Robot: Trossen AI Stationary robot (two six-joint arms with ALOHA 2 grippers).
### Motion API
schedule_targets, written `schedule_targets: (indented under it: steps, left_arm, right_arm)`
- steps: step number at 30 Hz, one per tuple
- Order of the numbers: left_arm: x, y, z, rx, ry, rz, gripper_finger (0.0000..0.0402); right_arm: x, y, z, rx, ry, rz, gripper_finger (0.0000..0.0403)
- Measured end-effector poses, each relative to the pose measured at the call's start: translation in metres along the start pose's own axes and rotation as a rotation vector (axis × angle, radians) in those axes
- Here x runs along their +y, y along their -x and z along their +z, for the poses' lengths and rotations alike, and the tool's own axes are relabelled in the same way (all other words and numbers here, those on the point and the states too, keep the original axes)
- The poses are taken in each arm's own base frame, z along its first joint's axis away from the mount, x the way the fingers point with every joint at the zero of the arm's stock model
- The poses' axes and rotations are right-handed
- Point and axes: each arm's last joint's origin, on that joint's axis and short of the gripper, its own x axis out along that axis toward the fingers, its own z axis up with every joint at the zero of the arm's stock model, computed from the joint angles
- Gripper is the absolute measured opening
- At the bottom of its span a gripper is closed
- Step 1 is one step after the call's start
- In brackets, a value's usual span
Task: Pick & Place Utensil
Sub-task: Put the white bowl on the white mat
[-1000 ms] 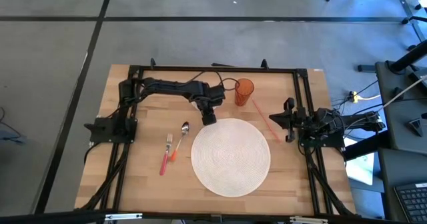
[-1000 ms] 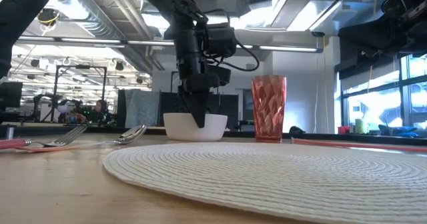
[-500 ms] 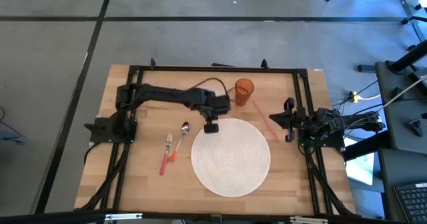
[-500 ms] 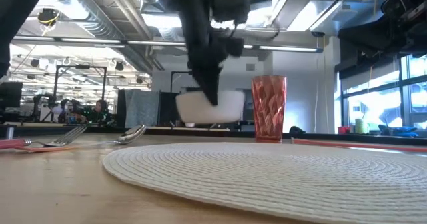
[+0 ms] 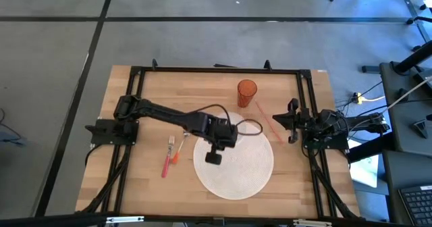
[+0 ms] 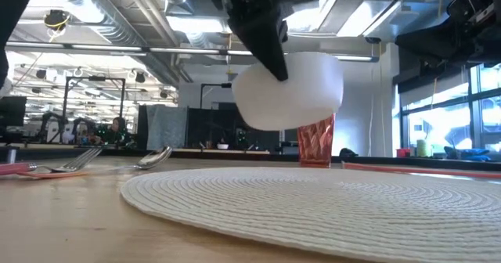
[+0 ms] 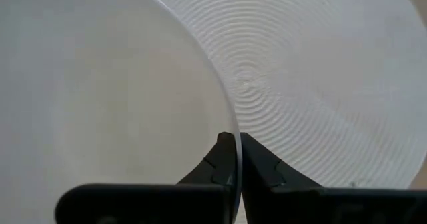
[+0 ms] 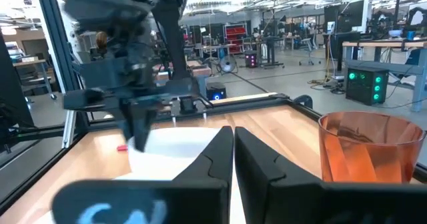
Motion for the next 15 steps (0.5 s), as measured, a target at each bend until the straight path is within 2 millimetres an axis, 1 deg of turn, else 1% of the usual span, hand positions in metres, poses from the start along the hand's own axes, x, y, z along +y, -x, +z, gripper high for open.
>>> schedule_targets:
  steps: [5, 8, 10, 15]
  left_arm:
    - [-0.024, -0.014, 0.003, -0.009, 0.017, -0.025, 0.0002]
    - [-0.039, -0.028, 0.006, -0.032, 0.011, -0.042, 0.0003]
    - [-0.048, -0.036, 0.005, -0.014, 0.025, -0.071, 0.0002]
    - [-0.067, -0.046, 0.014, -0.019, 0.027, -0.093, 0.0003]
  right_arm:
    - [0.0, 0.0, -0.001, 0.008, 0.001, 0.0, 0.0016]
    - [0.0, 0.0, -0.001, 0.005, 0.002, 0.0, 0.0016]
    - [0.0, 0.0, 0.001, -0.005, -0.002, -0.002, 0.0016]
    - [0.0, 0.0, 0.0, -0.004, -0.002, -0.001, 0.0016]
